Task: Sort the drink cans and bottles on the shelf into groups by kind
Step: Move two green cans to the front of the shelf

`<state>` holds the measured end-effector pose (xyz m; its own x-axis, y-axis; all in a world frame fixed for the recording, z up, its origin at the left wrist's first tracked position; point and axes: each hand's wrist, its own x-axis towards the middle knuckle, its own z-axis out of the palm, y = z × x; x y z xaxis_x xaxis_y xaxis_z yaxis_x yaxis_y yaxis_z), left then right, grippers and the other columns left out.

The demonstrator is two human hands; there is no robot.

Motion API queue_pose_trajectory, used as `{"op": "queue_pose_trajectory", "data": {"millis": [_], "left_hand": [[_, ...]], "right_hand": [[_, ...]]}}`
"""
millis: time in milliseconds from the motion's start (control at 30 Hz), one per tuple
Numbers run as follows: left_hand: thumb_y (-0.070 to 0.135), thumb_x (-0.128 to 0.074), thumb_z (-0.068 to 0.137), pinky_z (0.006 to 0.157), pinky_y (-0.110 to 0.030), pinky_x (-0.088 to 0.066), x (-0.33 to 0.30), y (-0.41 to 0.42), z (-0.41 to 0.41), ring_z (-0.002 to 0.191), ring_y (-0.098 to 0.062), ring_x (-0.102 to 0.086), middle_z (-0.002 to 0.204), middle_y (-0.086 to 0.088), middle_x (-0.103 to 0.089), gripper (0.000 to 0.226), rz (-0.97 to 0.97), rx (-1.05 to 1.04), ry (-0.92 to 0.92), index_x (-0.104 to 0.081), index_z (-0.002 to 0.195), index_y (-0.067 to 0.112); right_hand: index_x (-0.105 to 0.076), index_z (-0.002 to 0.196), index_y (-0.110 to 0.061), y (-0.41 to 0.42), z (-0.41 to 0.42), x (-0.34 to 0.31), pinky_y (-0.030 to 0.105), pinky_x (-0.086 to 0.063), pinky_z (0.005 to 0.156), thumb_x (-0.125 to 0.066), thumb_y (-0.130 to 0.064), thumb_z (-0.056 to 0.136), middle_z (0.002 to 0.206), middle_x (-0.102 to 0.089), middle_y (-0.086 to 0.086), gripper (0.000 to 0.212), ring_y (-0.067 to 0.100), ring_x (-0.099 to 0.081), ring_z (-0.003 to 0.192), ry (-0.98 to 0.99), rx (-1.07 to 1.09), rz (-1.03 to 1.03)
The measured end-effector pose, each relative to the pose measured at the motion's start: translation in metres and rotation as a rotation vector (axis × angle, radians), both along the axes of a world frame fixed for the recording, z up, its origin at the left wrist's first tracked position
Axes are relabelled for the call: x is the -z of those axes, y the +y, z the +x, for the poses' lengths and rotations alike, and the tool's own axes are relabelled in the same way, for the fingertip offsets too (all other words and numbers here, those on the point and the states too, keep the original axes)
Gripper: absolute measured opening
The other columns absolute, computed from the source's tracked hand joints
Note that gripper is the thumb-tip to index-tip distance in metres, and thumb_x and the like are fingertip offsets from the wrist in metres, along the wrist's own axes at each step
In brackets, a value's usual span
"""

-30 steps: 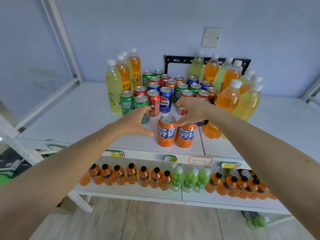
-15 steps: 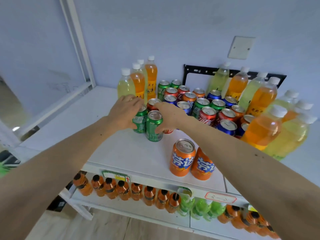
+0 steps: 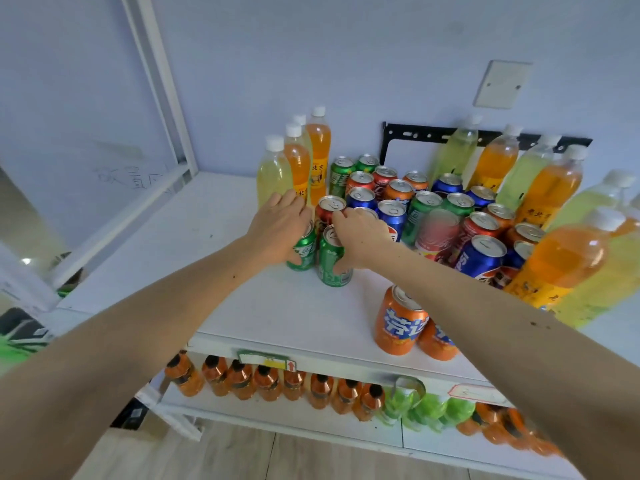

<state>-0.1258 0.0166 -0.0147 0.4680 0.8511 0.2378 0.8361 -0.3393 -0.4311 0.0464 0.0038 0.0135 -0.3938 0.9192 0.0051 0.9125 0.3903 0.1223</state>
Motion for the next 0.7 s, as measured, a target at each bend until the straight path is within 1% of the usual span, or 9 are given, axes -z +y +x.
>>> {"op": "queue_pose_trajectory", "data": {"millis": [133,200,267,367,433,500,567,633,700], "left_hand": [[0.056,-0.082,0.058,0.091,-0.034,-0.040,0.005,-0.015,-0.005,0.109,-0.025,-0.047,0.120,-0.006,-0.056,0.091,-0.043,0.050,-0.145,-0.045,0.126,0.009],[0.050,-0.085,0.058,0.083,-0.034,-0.043,0.006,-0.023,-0.011,0.105,-0.026,-0.053,0.119,-0.006,-0.059,0.086,-0.144,0.039,-0.299,-0.044,0.123,0.012],[0.040,-0.088,0.056,0.075,-0.034,-0.047,0.005,-0.033,-0.022,0.102,-0.026,-0.057,0.119,-0.005,-0.058,0.082,-0.288,0.004,-0.513,-0.044,0.120,0.014],[0.027,-0.091,0.049,0.079,-0.037,-0.052,0.005,-0.046,-0.044,0.099,-0.023,-0.058,0.113,0.000,-0.052,0.081,-0.454,-0.008,-0.785,-0.046,0.116,0.018],[0.021,-0.091,0.047,0.076,-0.031,-0.049,0.007,-0.055,-0.060,0.096,-0.020,-0.056,0.110,0.000,-0.051,0.079,-0.530,-0.016,-0.904,-0.047,0.112,0.022],[0.015,-0.092,0.045,0.071,-0.025,-0.047,0.009,-0.063,-0.074,0.096,-0.019,-0.059,0.110,-0.001,-0.057,0.076,-0.590,-0.017,-0.999,-0.049,0.107,0.025],[0.011,-0.092,0.045,0.073,-0.027,-0.050,0.011,-0.070,-0.084,0.096,-0.018,-0.062,0.109,0.000,-0.062,0.074,-0.630,-0.027,-1.076,-0.051,0.105,0.025],[0.010,-0.092,0.045,0.076,-0.029,-0.053,0.011,-0.074,-0.089,0.096,-0.017,-0.064,0.108,0.001,-0.065,0.073,-0.663,-0.027,-1.107,-0.054,0.106,0.025],[0.009,-0.092,0.045,0.076,-0.028,-0.053,0.011,-0.076,-0.091,0.096,-0.016,-0.064,0.107,0.002,-0.066,0.073,-0.687,-0.005,-1.096,-0.056,0.107,0.024]], "right_hand": [[-0.037,0.121,-0.011,-0.011,-0.006,0.003,0.038,-0.043,0.061,-0.084,-0.036,0.064,0.101,-0.054,0.005,0.078,0.028,-0.055,0.100,0.057,0.039,-0.031],[-0.036,0.116,-0.011,-0.016,-0.007,0.004,0.039,-0.050,0.063,-0.086,-0.033,0.062,0.095,-0.050,0.003,0.077,0.028,-0.058,0.095,0.123,0.056,-0.076],[-0.038,0.115,-0.010,-0.023,-0.009,0.006,0.043,-0.054,0.071,-0.088,-0.030,0.060,0.098,-0.053,0.004,0.077,0.028,-0.059,0.095,0.206,0.080,-0.120],[-0.044,0.116,-0.011,-0.033,-0.013,0.012,0.041,-0.054,0.080,-0.090,-0.030,0.056,0.112,-0.059,0.008,0.078,0.026,-0.058,0.099,0.332,0.130,-0.142],[-0.049,0.117,-0.011,-0.041,-0.018,0.014,0.040,-0.053,0.085,-0.091,-0.034,0.054,0.114,-0.060,0.007,0.079,0.025,-0.057,0.101,0.376,0.156,-0.152],[-0.052,0.117,-0.011,-0.050,-0.026,0.017,0.037,-0.052,0.086,-0.091,-0.036,0.054,0.114,-0.061,0.006,0.078,0.024,-0.058,0.102,0.402,0.179,-0.176],[-0.054,0.116,-0.011,-0.060,-0.035,0.020,0.033,-0.051,0.082,-0.091,-0.037,0.055,0.113,-0.062,0.005,0.077,0.023,-0.057,0.101,0.415,0.188,-0.189],[-0.054,0.113,-0.011,-0.068,-0.044,0.024,0.031,-0.049,0.078,-0.092,-0.037,0.055,0.111,-0.062,0.006,0.074,0.023,-0.057,0.097,0.411,0.186,-0.184],[-0.053,0.113,-0.010,-0.074,-0.051,0.024,0.033,-0.050,0.079,-0.091,-0.037,0.056,0.111,-0.061,0.006,0.074,0.023,-0.057,0.096,0.413,0.191,-0.171]]}}
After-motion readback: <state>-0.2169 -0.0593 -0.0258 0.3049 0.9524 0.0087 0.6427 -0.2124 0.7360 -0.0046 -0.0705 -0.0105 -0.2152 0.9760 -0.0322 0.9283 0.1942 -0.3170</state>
